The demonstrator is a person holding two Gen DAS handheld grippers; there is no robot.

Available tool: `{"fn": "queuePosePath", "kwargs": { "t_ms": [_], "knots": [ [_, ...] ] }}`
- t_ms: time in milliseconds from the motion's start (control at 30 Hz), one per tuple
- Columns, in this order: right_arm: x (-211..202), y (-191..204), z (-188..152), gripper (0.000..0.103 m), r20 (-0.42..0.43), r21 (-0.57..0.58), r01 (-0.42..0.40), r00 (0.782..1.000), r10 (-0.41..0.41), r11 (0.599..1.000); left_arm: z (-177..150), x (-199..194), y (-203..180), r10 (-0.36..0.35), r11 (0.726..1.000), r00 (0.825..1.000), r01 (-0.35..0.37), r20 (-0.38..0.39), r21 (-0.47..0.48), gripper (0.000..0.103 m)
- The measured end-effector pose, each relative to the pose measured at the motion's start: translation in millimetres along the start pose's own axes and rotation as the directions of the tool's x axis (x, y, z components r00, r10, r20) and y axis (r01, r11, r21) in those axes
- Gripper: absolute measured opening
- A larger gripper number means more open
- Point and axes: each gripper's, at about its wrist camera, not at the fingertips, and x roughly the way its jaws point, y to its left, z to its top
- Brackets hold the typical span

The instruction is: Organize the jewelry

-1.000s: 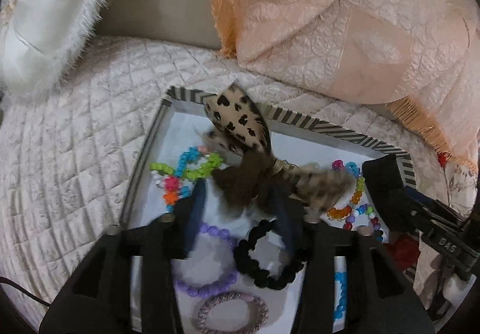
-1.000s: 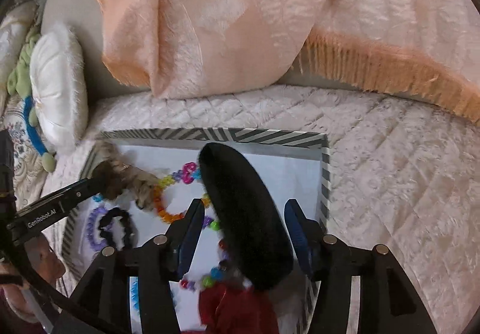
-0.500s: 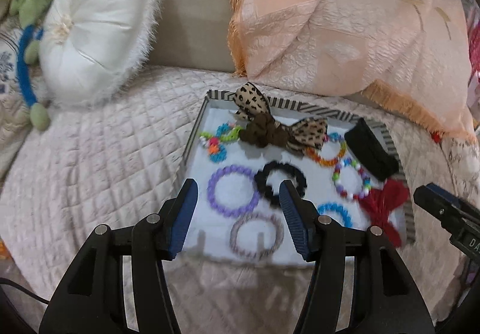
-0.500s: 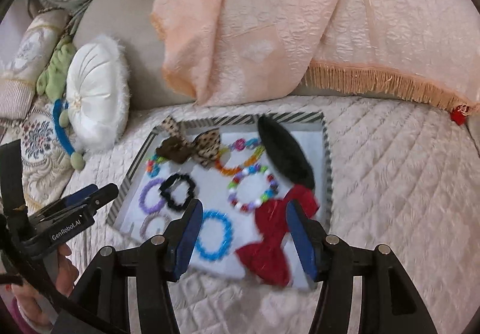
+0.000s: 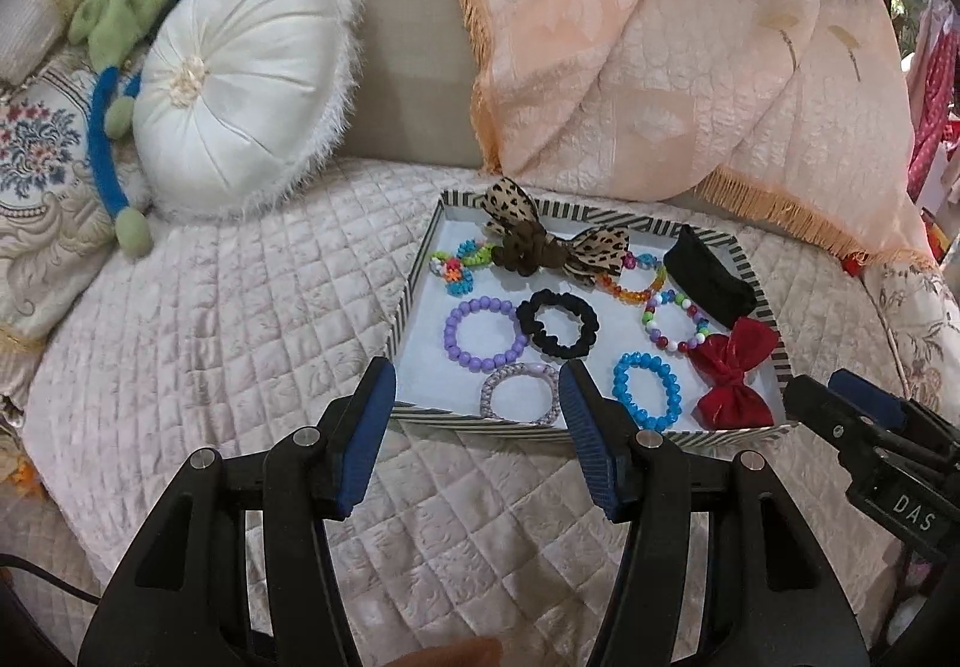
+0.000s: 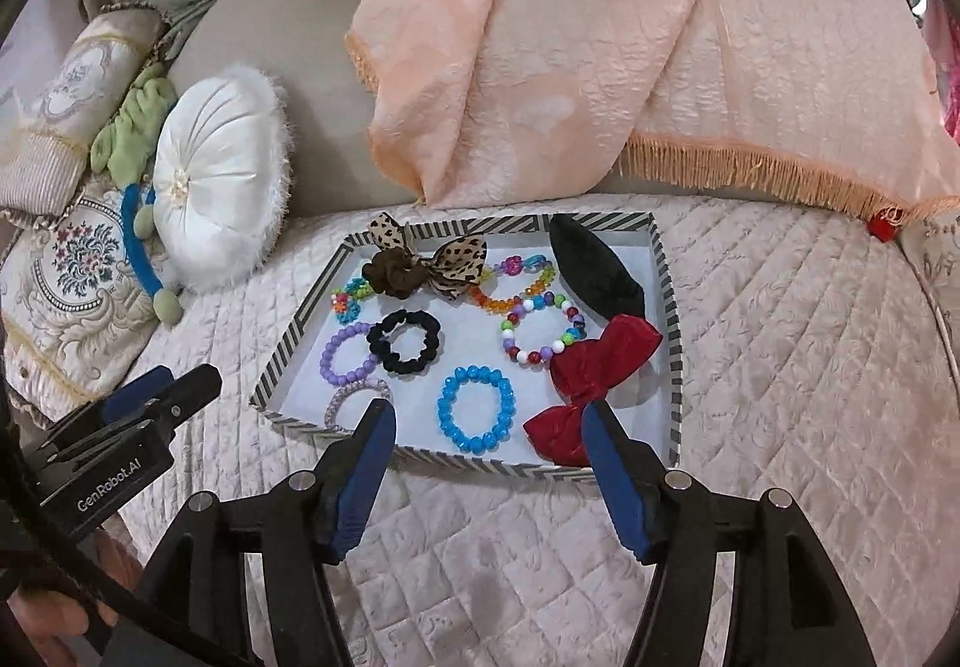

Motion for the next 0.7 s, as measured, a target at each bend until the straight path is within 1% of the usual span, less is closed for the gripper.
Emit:
{"fn": "queuePosePath", "kwargs": {
  "t_ms": [233, 700],
  "knots": [
    [-10.0, 7.5, -4.2, 0.065, 0.007, -0.022, 0.010, 1.000, -0.010, 1.000, -4.5, -12.9, -2.4, 0.013, 1.000, 1.000, -0.013, 0.025, 0.001, 0.057],
    [-11.3, 9.1, -9.8, 0.066, -0.013, -0.032, 0.007, 1.000, -0.007, 0.999, -10.3, -17.5, -8.0, 0.031, 0.999, 0.999, -0.031, 0.026, 0.012, 0.057]
  ]
}}
